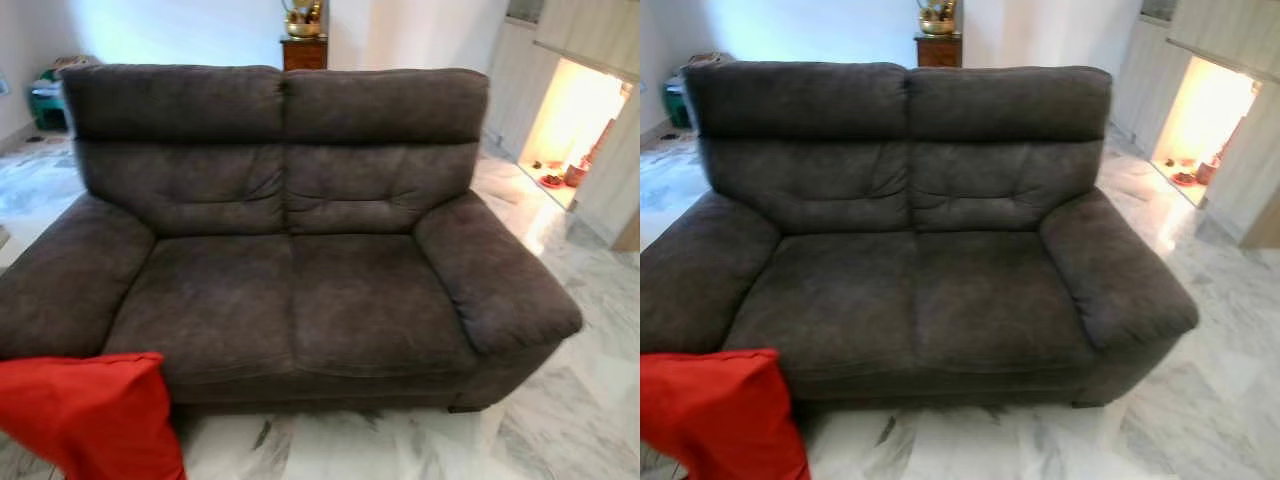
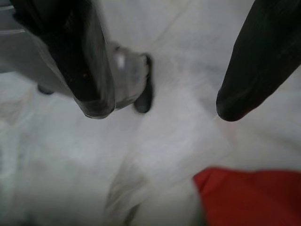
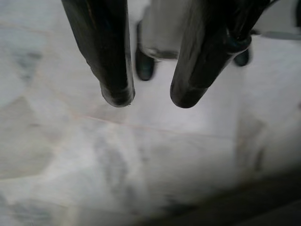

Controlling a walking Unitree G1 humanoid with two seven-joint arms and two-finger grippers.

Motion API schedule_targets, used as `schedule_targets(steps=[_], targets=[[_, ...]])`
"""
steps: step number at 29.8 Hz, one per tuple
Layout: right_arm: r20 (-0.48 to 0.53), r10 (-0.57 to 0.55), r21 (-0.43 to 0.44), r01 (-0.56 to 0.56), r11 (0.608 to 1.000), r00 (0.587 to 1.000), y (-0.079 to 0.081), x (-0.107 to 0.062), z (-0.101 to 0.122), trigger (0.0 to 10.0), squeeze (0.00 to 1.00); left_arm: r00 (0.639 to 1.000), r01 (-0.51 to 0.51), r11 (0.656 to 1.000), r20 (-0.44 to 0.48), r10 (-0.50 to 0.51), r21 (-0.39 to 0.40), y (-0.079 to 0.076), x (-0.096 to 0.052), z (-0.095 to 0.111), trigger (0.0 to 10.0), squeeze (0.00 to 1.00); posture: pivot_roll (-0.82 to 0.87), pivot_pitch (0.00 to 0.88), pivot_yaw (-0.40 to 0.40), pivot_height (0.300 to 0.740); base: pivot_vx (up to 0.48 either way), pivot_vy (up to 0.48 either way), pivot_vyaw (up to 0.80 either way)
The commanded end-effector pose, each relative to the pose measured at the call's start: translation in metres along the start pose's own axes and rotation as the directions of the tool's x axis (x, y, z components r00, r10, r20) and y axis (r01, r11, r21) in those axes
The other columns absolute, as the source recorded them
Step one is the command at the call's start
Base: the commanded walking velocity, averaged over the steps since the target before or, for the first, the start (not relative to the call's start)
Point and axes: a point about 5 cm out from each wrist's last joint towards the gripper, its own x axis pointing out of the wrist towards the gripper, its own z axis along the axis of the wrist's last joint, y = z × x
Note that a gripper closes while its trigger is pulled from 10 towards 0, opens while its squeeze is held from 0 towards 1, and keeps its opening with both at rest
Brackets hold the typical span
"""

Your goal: Move the pillow to the sofa from floor

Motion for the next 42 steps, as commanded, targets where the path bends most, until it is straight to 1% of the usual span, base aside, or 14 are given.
schedule_targets(steps=[1, 12, 20, 35, 42], targets=[[0.029, 0.027, 0.261, -0.034, 0.965, 0.999, 0.0338, 0.0002, -0.0140, 10.0, 0.00, 0.995, 0.098, 0.946, -0.039, -0.090, 0.310, -0.0004, 0.0146, 0.0558, 10.0, 0.00, -0.04, 0.156, 0.108, 0.740, 0.000, 0.480, 0.00], [0.029, 0.024, 0.271, -0.031, 0.962, 0.999, 0.0330, 0.0002, -0.0140, 10.0, 0.00, 0.995, 0.097, 0.948, -0.038, -0.089, 0.304, -0.0016, 0.0148, 0.0554, 10.0, 0.00, -0.03, 0.152, 0.099, 0.740, 0.000, 0.480, 0.00], [0.025, 0.033, 0.273, -0.038, 0.961, 0.999, 0.0358, -0.0002, -0.0165, 10.0, 0.00, 0.996, 0.093, 0.947, -0.040, -0.085, 0.308, 0.0008, 0.0143, 0.0552, 10.0, 0.00, -0.03, 0.148, 0.112, 0.740, 0.000, 0.480, 0.00], [0.011, 0.038, 0.269, -0.040, 0.962, 0.999, 0.0350, -0.0012, -0.0205, 10.0, 0.00, 0.995, 0.096, 0.945, -0.040, -0.088, 0.313, 0.0011, 0.0138, 0.0538, 10.0, 0.00, -0.04, 0.131, 0.116, 0.740, 0.000, 0.478, 0.00], [0.014, 0.028, 0.249, -0.031, 0.968, 1.000, 0.0335, -0.0012, -0.0197, 10.0, 0.00, 0.995, 0.097, 0.943, -0.025, -0.094, 0.320, 0.0007, 0.0138, 0.0555, 10.0, 0.00, -0.03, 0.138, 0.114, 0.740, 0.000, 0.000, 0.09]])
